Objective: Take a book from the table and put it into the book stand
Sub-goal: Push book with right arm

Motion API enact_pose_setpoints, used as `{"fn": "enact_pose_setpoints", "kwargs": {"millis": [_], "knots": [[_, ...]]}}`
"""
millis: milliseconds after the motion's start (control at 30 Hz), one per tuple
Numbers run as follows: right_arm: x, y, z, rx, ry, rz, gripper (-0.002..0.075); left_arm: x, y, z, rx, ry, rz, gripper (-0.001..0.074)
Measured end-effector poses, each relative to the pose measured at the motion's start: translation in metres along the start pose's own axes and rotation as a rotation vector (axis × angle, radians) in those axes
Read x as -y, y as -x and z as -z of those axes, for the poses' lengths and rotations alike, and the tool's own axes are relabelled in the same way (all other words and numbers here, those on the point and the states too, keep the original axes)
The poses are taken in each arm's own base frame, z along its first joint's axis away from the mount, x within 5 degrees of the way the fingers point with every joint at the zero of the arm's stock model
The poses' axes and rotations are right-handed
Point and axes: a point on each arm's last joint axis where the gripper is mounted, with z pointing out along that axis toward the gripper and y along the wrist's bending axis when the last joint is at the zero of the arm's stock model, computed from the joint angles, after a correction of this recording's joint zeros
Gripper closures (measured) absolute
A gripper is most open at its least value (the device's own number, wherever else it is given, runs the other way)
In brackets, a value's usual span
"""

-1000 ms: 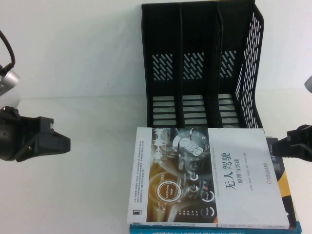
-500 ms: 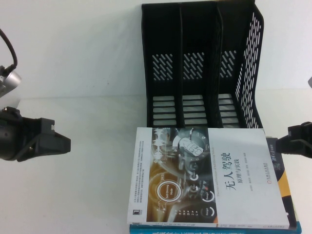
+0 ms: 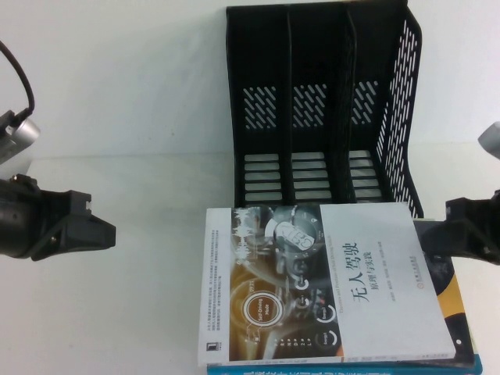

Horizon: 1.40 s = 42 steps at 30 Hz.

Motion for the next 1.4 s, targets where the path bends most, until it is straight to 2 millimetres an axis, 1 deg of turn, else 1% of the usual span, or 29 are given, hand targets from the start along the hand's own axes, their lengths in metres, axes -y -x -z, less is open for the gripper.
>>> {"fn": "enact_pose_setpoints", "kwargs": {"millis": [133, 300, 467, 533, 633, 767, 833, 900, 1033, 1067, 1200, 1400], "knots": [[-0.001, 0.003, -0.006, 0.014, 0.056, -0.076, 0.0599, 0.0, 0.0, 0.0, 0.0, 0.0, -0.003, 0.0738], [-0.004, 0.009, -0.003, 0.024, 0.05, 0.018, 0.0589, 0.0, 0.0, 0.0, 0.0, 0.0, -0.003, 0.0738], [-0.008, 0.016, 0.008, -0.006, -0.022, 0.113, 0.0559, 0.0, 0.0, 0.0, -0.005, -0.003, -0.003, 0.0738], [-0.007, 0.017, 0.009, -0.022, -0.046, 0.123, 0.0553, 0.0, -0.001, 0.0, -0.006, -0.003, -0.003, 0.0738], [-0.007, 0.017, 0.01, -0.032, -0.047, 0.114, 0.0542, 0.0, -0.001, 0.0, -0.006, -0.003, -0.003, 0.0738], [-0.017, 0.014, 0.005, -0.052, -0.032, 0.142, 0.0489, 0.0, -0.001, 0.0, -0.006, -0.003, -0.003, 0.0738], [-0.022, 0.012, 0.003, -0.061, -0.024, 0.158, 0.0486, 0.0, -0.001, 0.0, -0.006, -0.003, -0.003, 0.0738], [-0.025, 0.01, 0.0, -0.071, -0.018, 0.169, 0.0513, 0.0, 0.0, 0.0, -0.007, -0.003, -0.002, 0.0738], [-0.027, 0.009, -0.001, -0.075, -0.015, 0.174, 0.0658, 0.0, -0.001, 0.0, -0.014, -0.006, -0.002, 0.0738], [-0.027, 0.009, -0.001, -0.075, -0.015, 0.174, 0.068, 0.0, -0.001, 0.0, -0.016, -0.007, -0.002, 0.0738], [-0.027, 0.009, -0.001, -0.075, -0.015, 0.174, 0.0713, 0.001, -0.002, 0.0, -0.021, -0.01, 0.0, 0.0738], [-0.026, 0.009, 0.0, -0.084, -0.033, 0.201, 0.072, 0.001, -0.002, 0.0, -0.023, -0.011, -0.003, 0.0738]]}}
